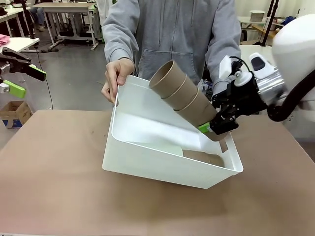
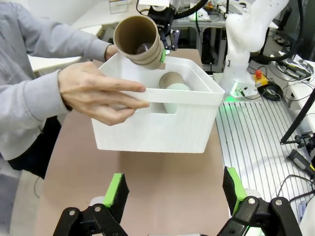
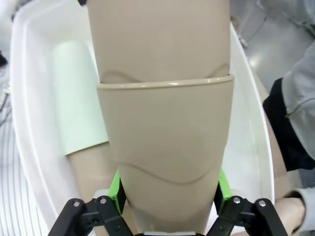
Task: Stack the cups and store them in the basket.
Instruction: Place the stack of Reusable plastic cups into the Pantry Basket.
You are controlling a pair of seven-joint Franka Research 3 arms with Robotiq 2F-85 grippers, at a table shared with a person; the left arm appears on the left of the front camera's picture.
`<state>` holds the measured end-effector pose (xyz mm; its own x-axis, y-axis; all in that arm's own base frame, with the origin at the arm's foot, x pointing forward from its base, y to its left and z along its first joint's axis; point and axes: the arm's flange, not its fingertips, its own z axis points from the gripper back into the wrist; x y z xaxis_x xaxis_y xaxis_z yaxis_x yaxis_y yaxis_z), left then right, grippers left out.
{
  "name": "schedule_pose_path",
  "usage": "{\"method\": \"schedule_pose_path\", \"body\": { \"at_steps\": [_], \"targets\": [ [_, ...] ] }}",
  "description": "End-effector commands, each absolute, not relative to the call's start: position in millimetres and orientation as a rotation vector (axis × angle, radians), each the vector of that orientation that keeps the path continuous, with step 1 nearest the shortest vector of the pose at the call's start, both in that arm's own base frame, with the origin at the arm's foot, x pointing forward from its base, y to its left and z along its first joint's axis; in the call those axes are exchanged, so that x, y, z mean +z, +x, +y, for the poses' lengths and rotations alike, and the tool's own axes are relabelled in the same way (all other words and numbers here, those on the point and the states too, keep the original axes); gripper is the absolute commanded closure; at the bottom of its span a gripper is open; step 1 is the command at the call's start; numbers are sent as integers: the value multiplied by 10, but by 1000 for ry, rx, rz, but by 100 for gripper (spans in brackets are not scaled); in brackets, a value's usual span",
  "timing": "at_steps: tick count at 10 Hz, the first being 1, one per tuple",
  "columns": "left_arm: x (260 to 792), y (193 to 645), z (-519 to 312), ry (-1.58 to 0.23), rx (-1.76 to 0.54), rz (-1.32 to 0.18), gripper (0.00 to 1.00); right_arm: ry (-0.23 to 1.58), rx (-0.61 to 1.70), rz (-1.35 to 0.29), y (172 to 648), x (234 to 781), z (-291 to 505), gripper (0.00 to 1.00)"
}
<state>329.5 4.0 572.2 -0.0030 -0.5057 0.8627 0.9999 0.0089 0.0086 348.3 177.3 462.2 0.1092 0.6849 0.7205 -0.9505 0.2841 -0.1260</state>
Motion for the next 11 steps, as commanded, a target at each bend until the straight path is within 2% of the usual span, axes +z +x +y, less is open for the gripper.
{"method": "schedule_pose_path", "body": {
  "at_steps": [1, 6, 11],
  "targets": [
    [5737, 3289, 47, -805, -1410, -813, 0, 359, 1240, -741, 3513, 4528, 1977, 16],
    [5737, 3289, 47, -805, -1410, -813, 0, 277, 1269, -697, 3730, 4210, 2459, 16],
    [5737, 3289, 47, -805, -1410, -813, 0, 240, 1307, -653, 3885, 4028, 2558, 16]
  ]
}}
